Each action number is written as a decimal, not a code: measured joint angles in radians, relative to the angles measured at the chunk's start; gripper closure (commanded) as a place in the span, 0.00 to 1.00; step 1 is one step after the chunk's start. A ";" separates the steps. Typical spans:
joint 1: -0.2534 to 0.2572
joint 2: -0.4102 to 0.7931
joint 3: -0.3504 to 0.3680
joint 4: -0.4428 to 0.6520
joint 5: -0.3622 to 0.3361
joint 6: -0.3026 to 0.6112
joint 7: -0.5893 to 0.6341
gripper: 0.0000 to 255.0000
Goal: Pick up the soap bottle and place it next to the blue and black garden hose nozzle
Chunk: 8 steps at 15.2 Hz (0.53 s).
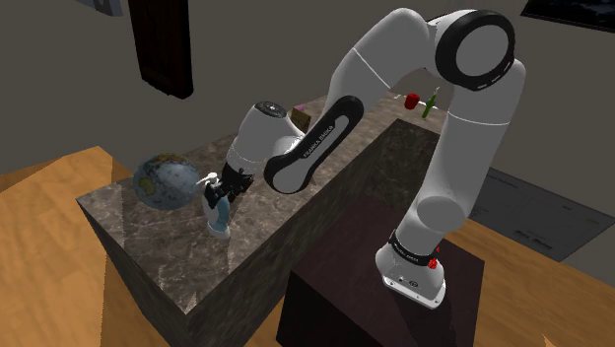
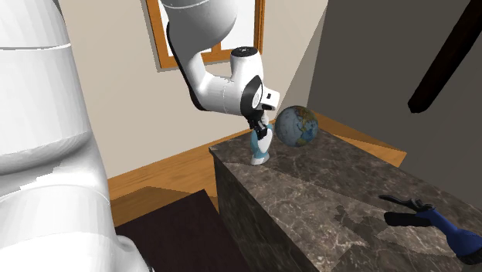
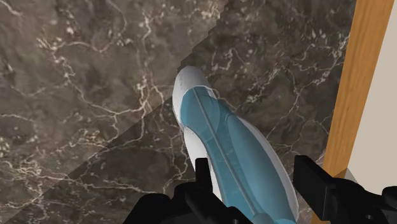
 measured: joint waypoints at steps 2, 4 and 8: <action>0.000 0.000 0.000 0.000 0.000 0.000 0.000 1.00; -0.003 -0.004 0.005 0.001 0.007 -0.005 -0.005 1.00; -0.040 -0.053 0.053 0.004 0.087 -0.053 -0.066 1.00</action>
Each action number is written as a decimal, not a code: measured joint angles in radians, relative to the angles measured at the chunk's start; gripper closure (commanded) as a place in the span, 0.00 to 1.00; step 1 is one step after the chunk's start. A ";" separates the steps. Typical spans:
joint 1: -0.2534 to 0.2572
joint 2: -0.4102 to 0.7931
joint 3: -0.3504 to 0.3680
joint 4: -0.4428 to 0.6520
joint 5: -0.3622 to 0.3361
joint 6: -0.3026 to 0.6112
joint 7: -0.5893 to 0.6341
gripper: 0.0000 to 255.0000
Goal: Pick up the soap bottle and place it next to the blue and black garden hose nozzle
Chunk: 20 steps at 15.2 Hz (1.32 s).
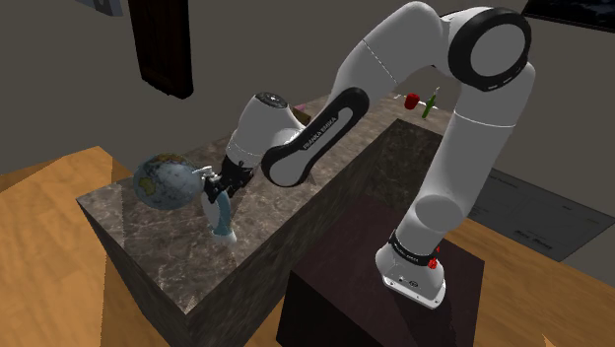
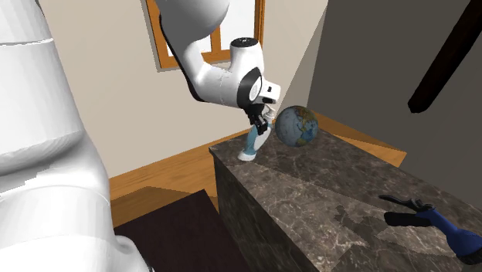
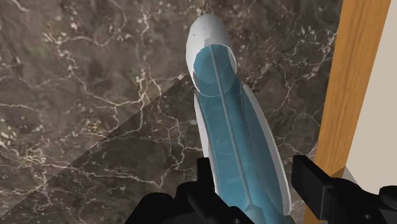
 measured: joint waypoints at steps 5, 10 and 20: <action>-0.023 -0.065 0.034 0.008 0.098 -0.065 -0.071 1.00; -0.027 -0.129 0.043 0.026 0.176 -0.139 -0.126 1.00; -0.019 -0.224 0.034 0.080 0.250 -0.277 -0.171 1.00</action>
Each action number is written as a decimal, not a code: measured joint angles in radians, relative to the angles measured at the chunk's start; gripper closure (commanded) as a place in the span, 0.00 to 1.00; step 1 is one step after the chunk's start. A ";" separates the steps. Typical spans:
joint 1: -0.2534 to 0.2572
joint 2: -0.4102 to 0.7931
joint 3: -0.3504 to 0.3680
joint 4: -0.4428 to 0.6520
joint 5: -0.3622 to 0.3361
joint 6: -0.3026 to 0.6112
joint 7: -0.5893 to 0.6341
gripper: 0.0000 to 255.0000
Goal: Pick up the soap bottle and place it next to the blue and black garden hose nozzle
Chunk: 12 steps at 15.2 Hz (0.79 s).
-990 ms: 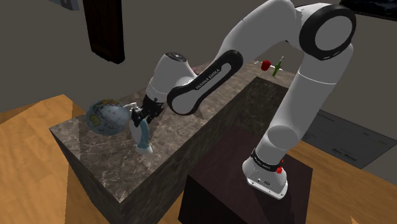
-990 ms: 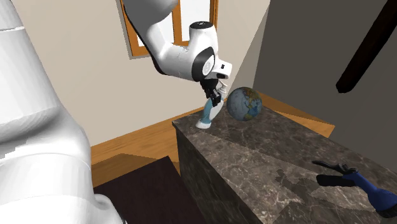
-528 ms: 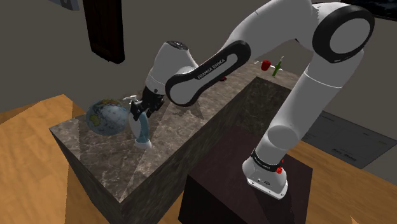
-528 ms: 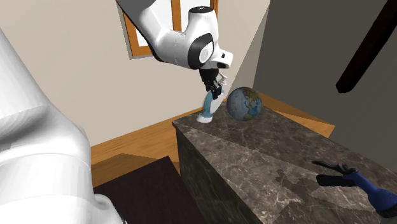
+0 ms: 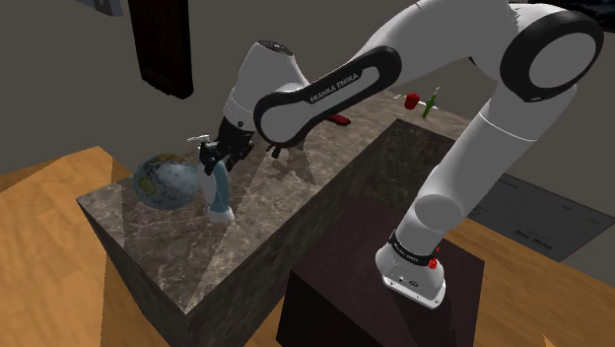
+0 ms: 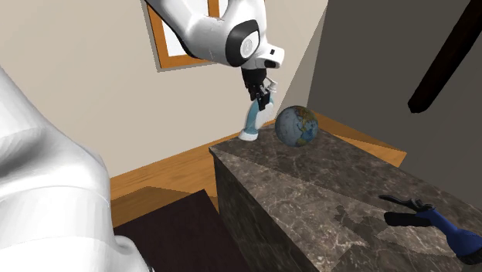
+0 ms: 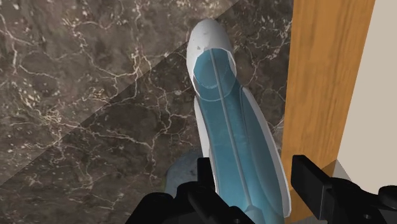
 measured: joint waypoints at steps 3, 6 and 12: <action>0.003 -0.032 -0.007 0.018 0.020 -0.048 -0.012 1.00; 0.005 -0.056 -0.013 0.039 0.030 -0.090 -0.017 1.00; 0.004 -0.091 -0.027 0.092 0.041 -0.177 -0.027 1.00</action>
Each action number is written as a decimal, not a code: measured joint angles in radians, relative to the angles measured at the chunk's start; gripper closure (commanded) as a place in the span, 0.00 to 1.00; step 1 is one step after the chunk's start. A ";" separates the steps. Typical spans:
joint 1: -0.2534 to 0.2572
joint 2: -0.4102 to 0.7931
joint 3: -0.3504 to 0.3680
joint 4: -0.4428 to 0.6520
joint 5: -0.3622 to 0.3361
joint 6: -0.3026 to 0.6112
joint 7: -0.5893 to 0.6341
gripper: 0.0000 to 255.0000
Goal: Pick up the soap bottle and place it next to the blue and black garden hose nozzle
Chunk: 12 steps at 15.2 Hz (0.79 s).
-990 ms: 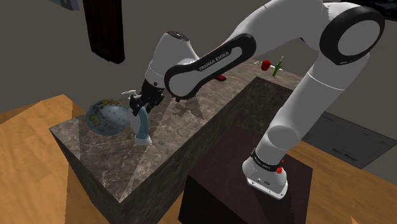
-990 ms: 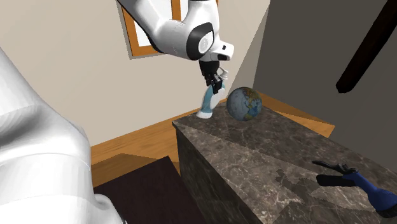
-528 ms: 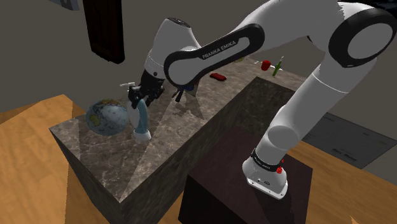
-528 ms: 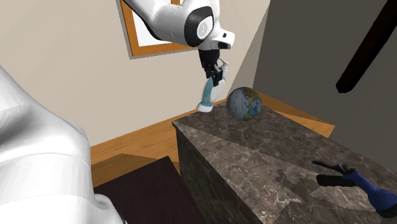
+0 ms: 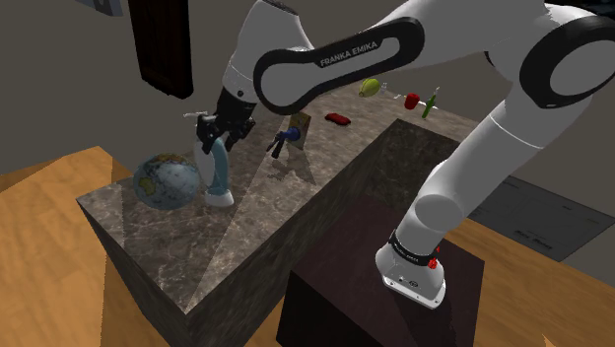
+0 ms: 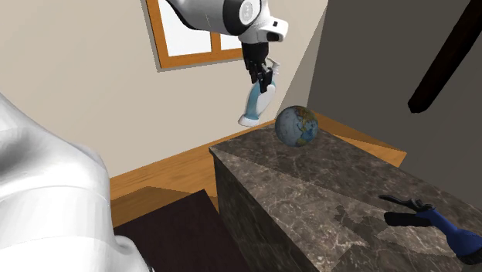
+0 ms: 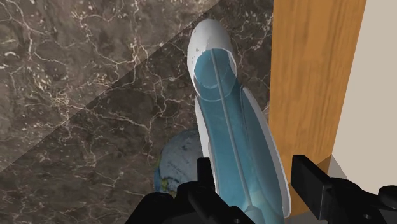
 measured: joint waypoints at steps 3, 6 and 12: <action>-0.001 -0.014 -0.005 0.028 0.002 -0.041 -0.001 1.00; 0.000 -0.030 -0.010 0.055 0.005 -0.083 0.001 1.00; -0.002 -0.050 -0.020 0.119 0.005 -0.166 0.003 1.00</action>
